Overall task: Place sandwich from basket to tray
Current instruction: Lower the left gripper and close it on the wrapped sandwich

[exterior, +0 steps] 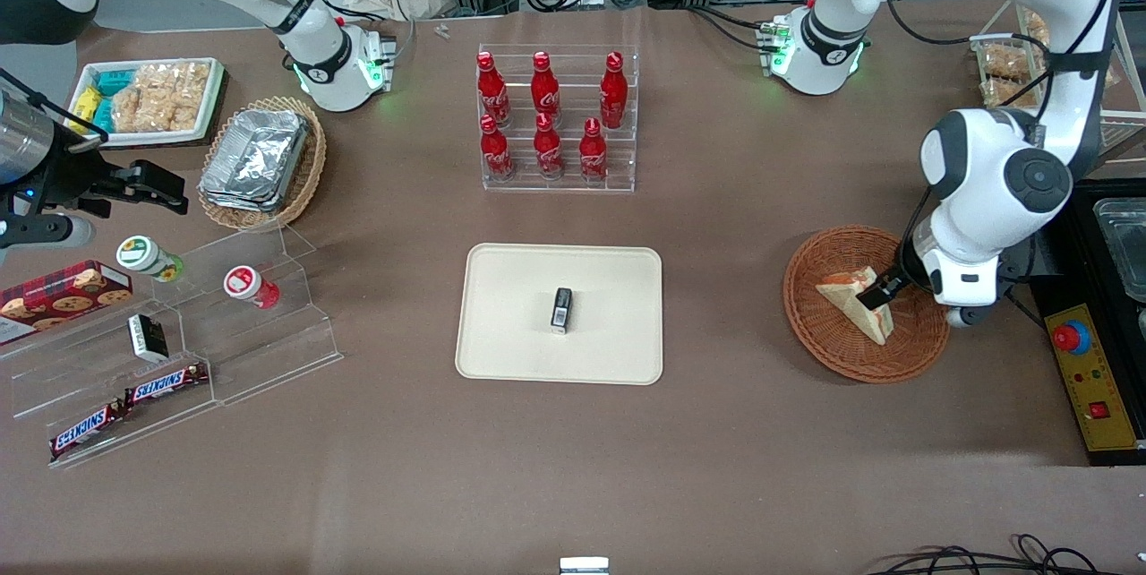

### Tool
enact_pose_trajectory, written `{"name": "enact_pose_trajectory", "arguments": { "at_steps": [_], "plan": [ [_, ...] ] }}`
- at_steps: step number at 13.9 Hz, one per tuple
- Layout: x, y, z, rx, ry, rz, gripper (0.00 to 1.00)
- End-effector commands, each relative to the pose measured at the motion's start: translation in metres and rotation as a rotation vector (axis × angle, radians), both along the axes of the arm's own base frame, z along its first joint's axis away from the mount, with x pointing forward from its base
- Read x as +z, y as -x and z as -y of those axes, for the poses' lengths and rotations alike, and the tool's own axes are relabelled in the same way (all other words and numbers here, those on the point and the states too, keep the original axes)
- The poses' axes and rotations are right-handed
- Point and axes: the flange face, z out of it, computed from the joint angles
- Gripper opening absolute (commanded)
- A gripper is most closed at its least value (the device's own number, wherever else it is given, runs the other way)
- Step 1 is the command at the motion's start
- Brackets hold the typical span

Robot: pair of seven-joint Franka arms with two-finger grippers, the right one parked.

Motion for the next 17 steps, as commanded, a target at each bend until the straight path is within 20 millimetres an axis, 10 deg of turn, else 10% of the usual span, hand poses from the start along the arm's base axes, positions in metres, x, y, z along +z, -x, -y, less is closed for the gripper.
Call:
{"name": "enact_pose_trajectory", "arguments": {
  "at_steps": [1,9,13,17],
  "plan": [
    [-0.017,0.005,0.002,0.049,0.005,0.025,1.00],
    [-0.064,0.003,0.002,0.098,0.011,0.030,0.95],
    [-0.065,0.003,0.001,0.094,0.009,0.023,0.64],
    [-0.038,0.004,0.005,0.137,0.008,0.007,0.00]
  ]
}}
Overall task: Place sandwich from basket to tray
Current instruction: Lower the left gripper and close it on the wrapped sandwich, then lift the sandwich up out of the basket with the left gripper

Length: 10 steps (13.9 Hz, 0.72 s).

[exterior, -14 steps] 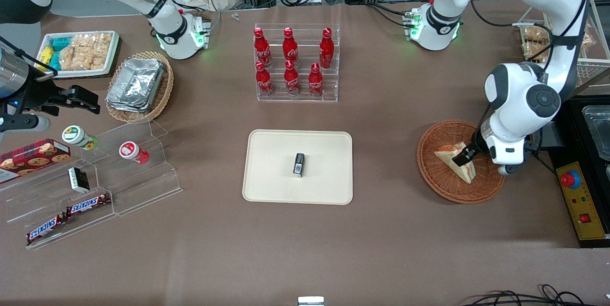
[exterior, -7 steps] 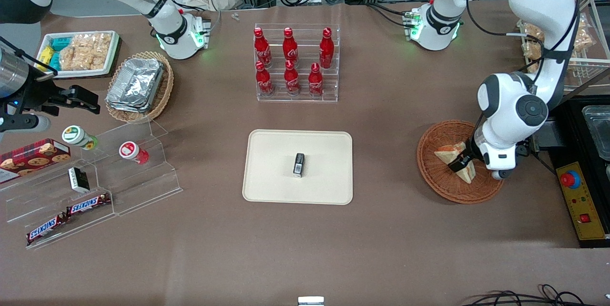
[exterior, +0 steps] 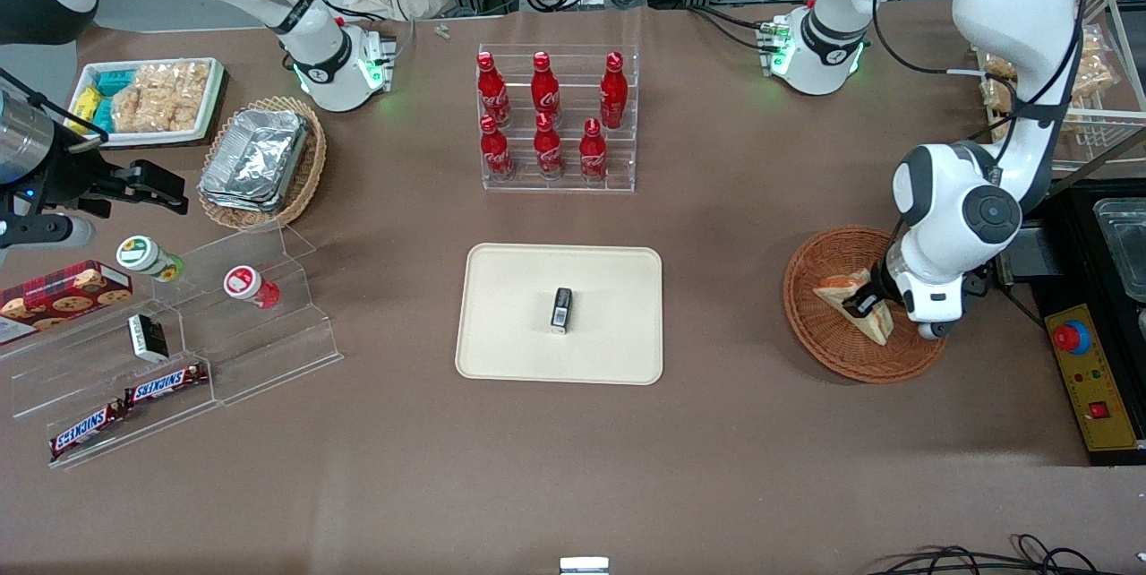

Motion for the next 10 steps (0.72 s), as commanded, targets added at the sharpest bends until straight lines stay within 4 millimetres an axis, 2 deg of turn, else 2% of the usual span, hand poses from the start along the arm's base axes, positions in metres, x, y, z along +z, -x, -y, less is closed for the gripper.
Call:
{"name": "enact_pose_trajectory", "arguments": {
  "at_steps": [1,3,5,8,10],
  "plan": [
    [0.037,0.005,0.014,0.057,-0.002,0.005,0.00],
    [0.080,-0.004,0.019,0.051,-0.005,-0.031,0.00],
    [0.134,-0.012,0.026,0.038,-0.011,-0.091,0.00],
    [0.211,-0.025,0.053,-0.008,-0.013,-0.143,0.00],
    [0.243,-0.028,0.074,-0.064,-0.006,-0.117,0.00]
  ]
}}
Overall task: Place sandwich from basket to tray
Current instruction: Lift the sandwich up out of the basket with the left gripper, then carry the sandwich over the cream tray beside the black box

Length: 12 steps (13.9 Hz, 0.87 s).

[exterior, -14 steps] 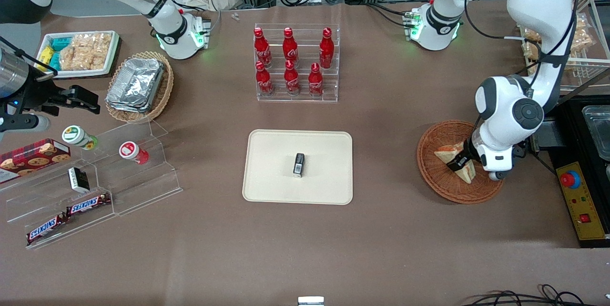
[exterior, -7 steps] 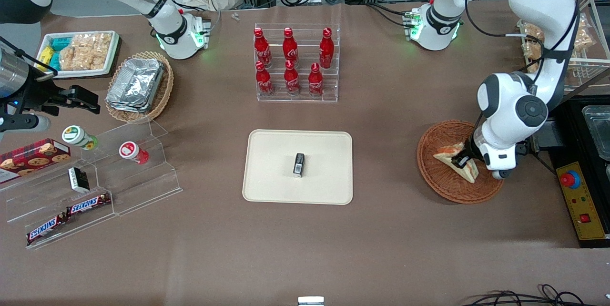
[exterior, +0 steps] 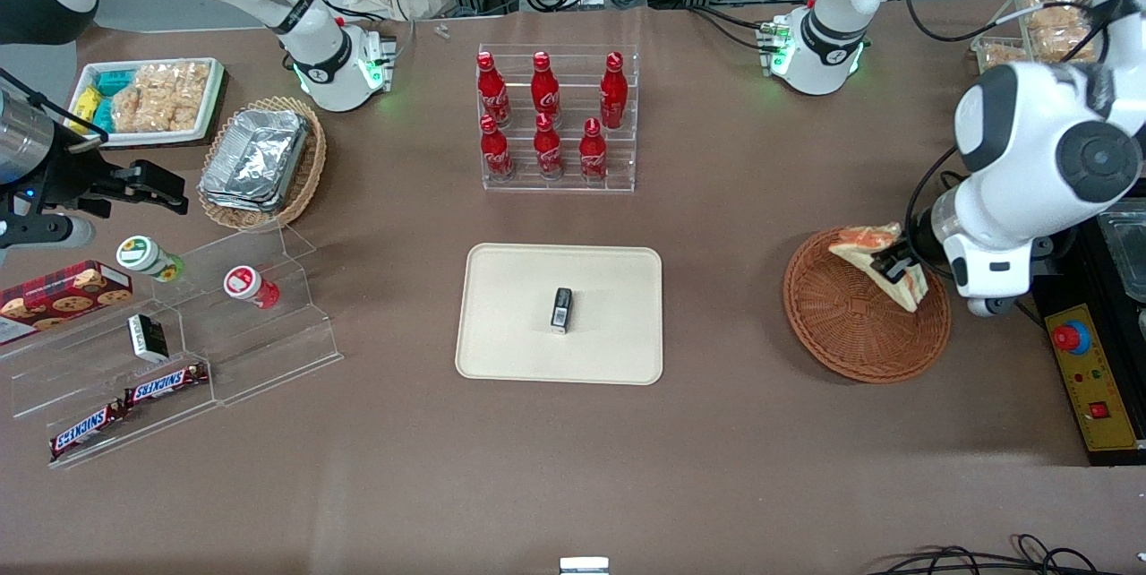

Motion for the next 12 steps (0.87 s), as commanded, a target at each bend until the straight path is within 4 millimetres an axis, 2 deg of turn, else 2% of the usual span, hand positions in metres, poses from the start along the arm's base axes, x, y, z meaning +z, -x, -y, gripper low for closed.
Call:
{"name": "enact_pose_trajectory", "arguments": {
  "at_steps": [1,2,4,7,10,11,12],
  "plan": [
    [0.031,-0.007,0.030,-0.058,0.006,0.012,0.00],
    [0.036,-0.007,0.038,-0.076,0.005,0.022,0.00],
    [0.037,-0.006,0.059,-0.222,0.026,0.028,0.00],
    [0.032,-0.017,0.097,-0.317,0.053,0.030,0.00],
    [0.015,-0.019,0.153,-0.453,0.040,0.053,0.00],
    [0.010,-0.018,0.177,-0.513,0.036,0.069,0.00],
    [-0.001,-0.017,0.196,-0.576,0.021,0.079,0.00]
  ]
}}
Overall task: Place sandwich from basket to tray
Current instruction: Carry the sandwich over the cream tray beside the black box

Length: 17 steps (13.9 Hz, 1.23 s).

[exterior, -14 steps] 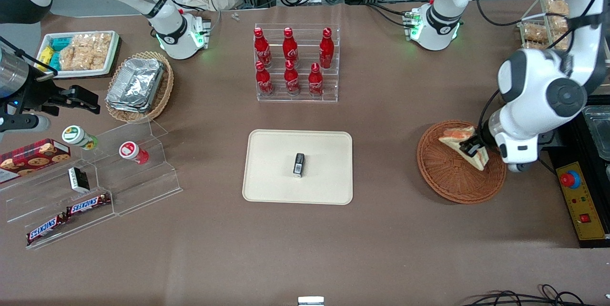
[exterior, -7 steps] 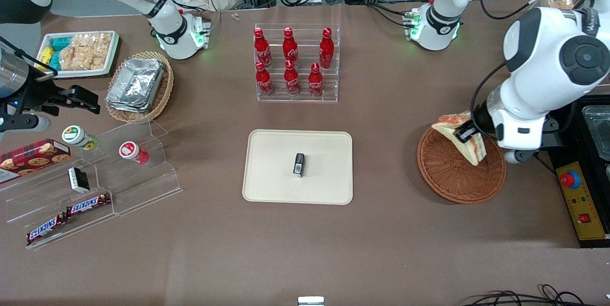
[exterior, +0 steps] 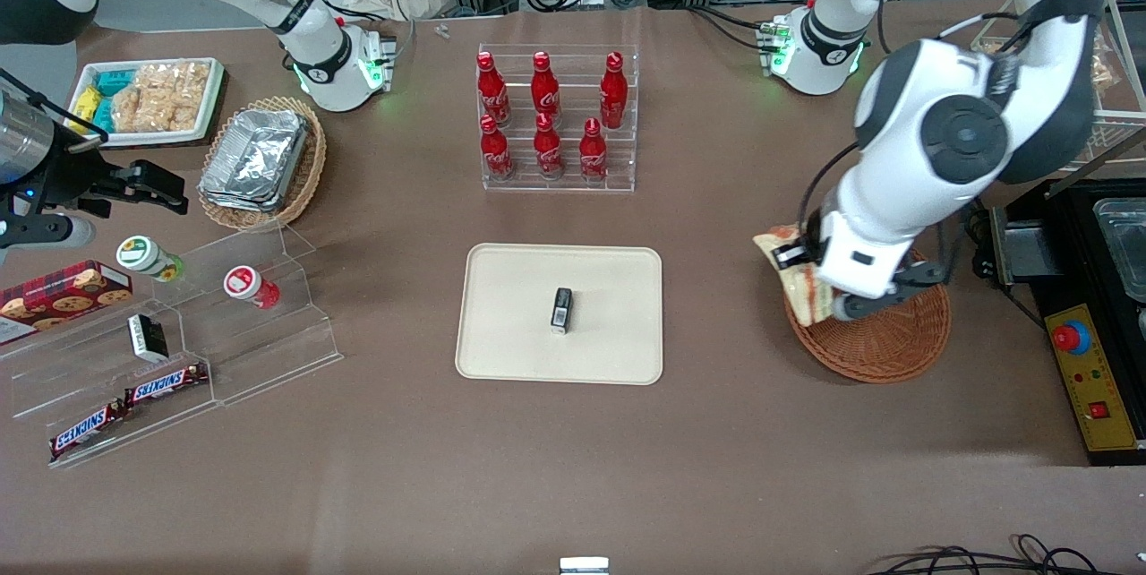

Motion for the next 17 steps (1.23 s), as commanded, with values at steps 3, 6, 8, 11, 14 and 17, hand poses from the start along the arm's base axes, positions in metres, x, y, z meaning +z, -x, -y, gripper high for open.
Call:
{"name": "enact_pose_trajectory", "arguments": {
  "at_steps": [3,6,8,11,14,17],
  "plan": [
    [-0.049,-0.006,0.083,-0.177,0.005,0.020,0.00],
    [-0.095,-0.007,0.122,-0.230,0.044,0.019,0.00],
    [-0.125,0.001,0.147,-0.271,0.047,0.012,0.00],
    [-0.182,0.012,0.173,-0.319,0.049,-0.009,0.00],
    [-0.213,0.020,0.183,-0.339,0.049,-0.039,0.00],
    [-0.245,0.023,0.182,-0.377,0.045,-0.083,0.00]
  ]
}}
